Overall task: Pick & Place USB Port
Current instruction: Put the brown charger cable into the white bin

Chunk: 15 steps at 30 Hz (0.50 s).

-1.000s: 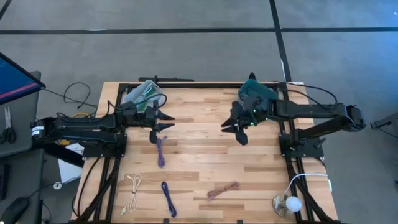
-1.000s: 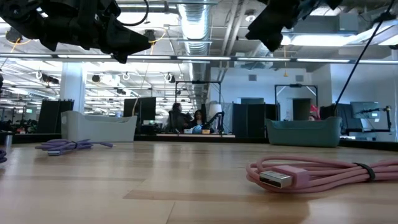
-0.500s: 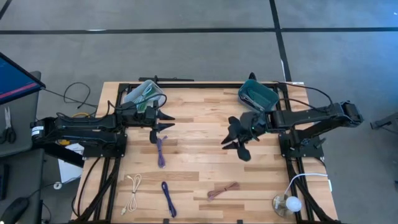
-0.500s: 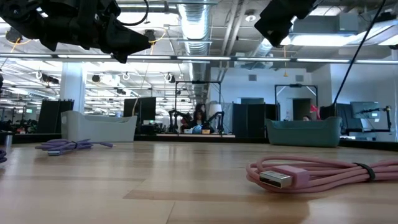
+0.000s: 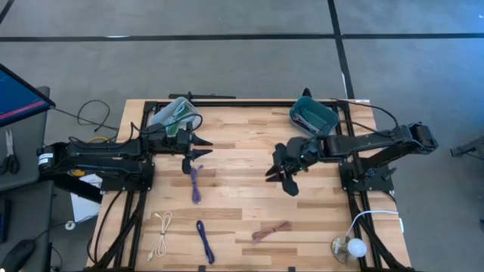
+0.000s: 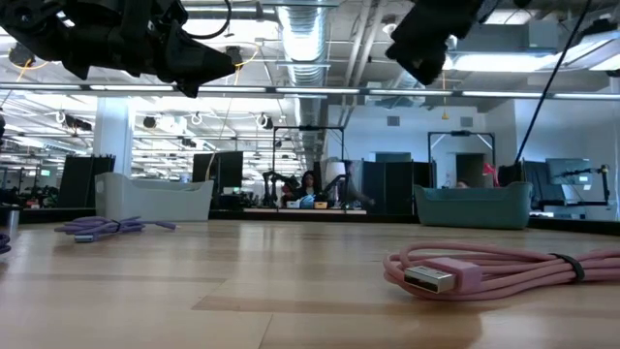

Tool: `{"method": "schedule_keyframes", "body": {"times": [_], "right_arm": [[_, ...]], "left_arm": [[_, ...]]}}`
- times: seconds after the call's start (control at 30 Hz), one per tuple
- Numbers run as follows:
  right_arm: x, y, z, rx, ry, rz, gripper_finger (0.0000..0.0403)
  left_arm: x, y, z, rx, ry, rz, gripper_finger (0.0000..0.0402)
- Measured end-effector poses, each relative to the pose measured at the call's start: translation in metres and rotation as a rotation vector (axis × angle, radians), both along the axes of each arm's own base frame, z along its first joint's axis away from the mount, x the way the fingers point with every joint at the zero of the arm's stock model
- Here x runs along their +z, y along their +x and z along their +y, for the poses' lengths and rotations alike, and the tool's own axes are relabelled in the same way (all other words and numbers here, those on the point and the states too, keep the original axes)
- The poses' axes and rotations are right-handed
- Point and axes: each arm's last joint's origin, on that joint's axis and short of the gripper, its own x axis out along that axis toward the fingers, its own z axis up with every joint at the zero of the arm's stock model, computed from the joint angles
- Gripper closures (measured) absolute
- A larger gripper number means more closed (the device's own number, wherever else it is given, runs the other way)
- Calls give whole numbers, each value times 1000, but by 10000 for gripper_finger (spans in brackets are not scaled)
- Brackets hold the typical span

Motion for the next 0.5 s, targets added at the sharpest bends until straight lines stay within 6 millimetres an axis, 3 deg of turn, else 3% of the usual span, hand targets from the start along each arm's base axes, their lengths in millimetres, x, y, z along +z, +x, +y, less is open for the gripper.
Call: {"method": "schedule_keyframes", "body": {"times": [0.27,0.5], "right_arm": [[-41,8,16,-63,101,304,308],[-68,13,46,-64,179,465,308]], "left_arm": [[0,0,0,0,0,-1,291],[0,0,0,0,1,-2,291]]}}
